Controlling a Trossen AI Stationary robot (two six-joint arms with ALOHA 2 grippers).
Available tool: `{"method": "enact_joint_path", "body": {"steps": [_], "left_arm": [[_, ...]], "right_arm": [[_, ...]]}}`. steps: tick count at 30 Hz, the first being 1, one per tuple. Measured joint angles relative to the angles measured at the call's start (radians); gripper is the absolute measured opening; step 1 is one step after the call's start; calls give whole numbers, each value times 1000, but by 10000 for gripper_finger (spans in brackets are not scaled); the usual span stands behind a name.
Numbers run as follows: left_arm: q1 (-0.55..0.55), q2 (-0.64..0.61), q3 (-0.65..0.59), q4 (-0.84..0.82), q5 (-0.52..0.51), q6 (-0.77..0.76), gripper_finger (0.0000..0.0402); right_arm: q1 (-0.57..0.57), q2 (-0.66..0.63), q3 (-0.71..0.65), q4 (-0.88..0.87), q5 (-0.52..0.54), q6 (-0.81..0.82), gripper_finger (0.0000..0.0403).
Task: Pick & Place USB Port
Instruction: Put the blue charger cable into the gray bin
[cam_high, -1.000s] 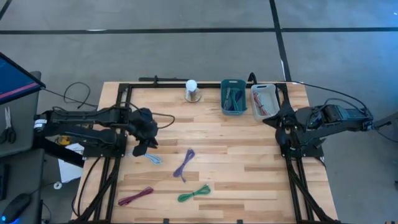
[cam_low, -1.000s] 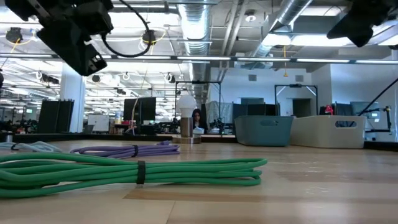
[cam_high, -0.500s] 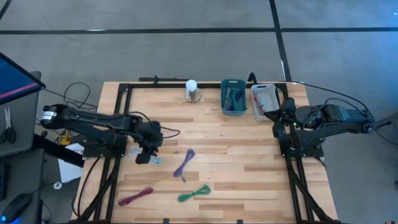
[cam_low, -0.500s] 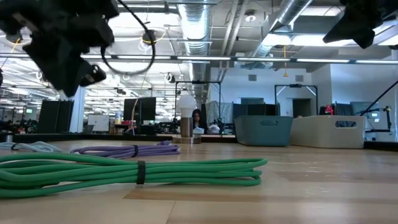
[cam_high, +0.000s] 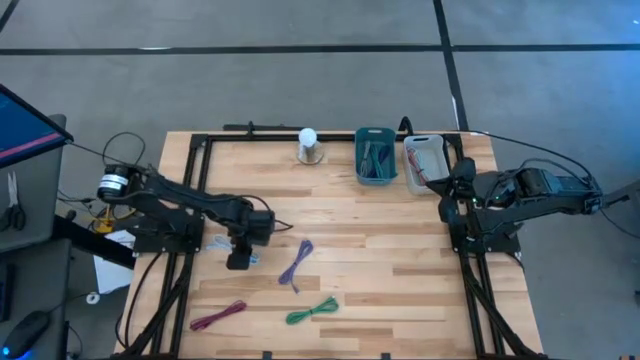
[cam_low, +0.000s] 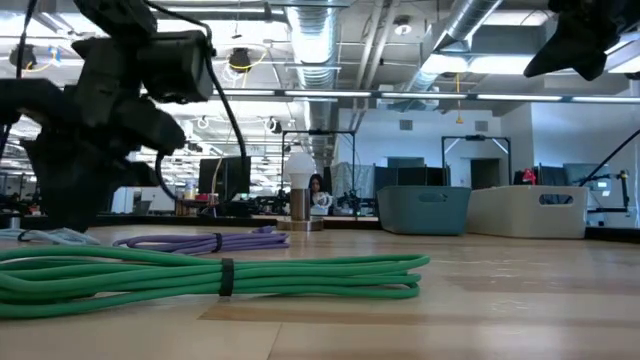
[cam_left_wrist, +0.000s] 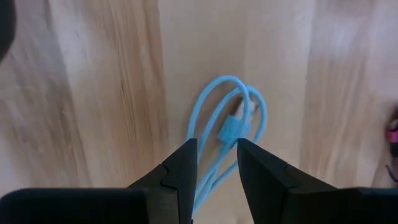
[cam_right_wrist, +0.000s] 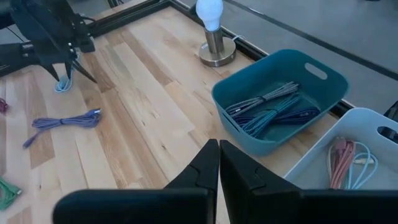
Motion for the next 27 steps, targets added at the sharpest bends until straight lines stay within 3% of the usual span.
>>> {"method": "enact_joint_path", "body": {"steps": [11,15,20,27], "left_arm": [[1,67,4,3,16,0,107],[0,68,3,8,20,0,81],[0,68,2,7,19,3,16],[-2,66,2,45,-42,34,7]], "right_arm": [[0,0,0,0,-2,0,7],[0,0,0,0,-3,0,7],[0,0,0,-1,-3,0,7],[0,0,0,-2,-4,0,7]]}}
